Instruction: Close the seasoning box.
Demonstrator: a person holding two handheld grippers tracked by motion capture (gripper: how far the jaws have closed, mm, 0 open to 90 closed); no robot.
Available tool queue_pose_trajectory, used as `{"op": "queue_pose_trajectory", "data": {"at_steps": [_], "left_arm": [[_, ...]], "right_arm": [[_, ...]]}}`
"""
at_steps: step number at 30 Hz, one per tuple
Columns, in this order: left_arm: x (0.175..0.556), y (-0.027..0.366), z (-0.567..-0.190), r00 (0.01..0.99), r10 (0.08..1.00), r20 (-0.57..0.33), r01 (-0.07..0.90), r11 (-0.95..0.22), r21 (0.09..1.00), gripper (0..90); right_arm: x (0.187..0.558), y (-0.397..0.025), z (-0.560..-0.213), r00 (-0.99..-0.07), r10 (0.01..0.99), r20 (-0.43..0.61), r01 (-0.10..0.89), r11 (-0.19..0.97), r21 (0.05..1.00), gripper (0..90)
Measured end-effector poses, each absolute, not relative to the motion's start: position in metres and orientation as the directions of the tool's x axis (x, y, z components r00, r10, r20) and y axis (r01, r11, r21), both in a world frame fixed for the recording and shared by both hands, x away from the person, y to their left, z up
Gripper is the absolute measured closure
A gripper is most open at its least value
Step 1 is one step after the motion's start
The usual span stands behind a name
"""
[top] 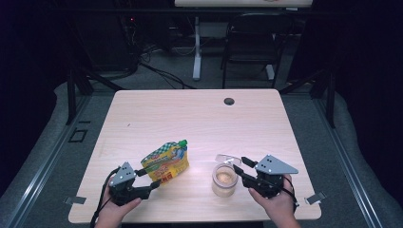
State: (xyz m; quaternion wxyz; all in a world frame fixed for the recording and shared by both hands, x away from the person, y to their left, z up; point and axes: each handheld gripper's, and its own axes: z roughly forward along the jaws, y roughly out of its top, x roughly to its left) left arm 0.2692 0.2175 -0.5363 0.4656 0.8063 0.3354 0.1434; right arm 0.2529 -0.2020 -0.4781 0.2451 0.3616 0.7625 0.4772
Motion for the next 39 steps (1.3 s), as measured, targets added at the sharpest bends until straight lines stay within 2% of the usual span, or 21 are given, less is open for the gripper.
{"op": "queue_pose_trajectory", "data": {"at_steps": [10,25,39], "left_arm": [[0.269,0.218,-0.536,0.734,0.674,-0.08,0.406,-0.342,0.847,36.8],[0.269,0.215,-0.538,0.738,0.671,-0.072,0.401,-0.35,0.846,36.8],[0.269,0.216,-0.537,0.74,0.669,-0.072,0.397,-0.348,0.849,37.6]], "right_arm": [[0.246,-0.204,-0.483,-0.608,0.794,-0.021,0.331,0.277,0.902,64.3],[0.236,-0.206,-0.498,-0.595,0.803,-0.026,0.336,0.278,0.9,81.4],[0.234,-0.207,-0.509,-0.61,0.792,-0.014,0.364,0.296,0.883,81.3]]}}
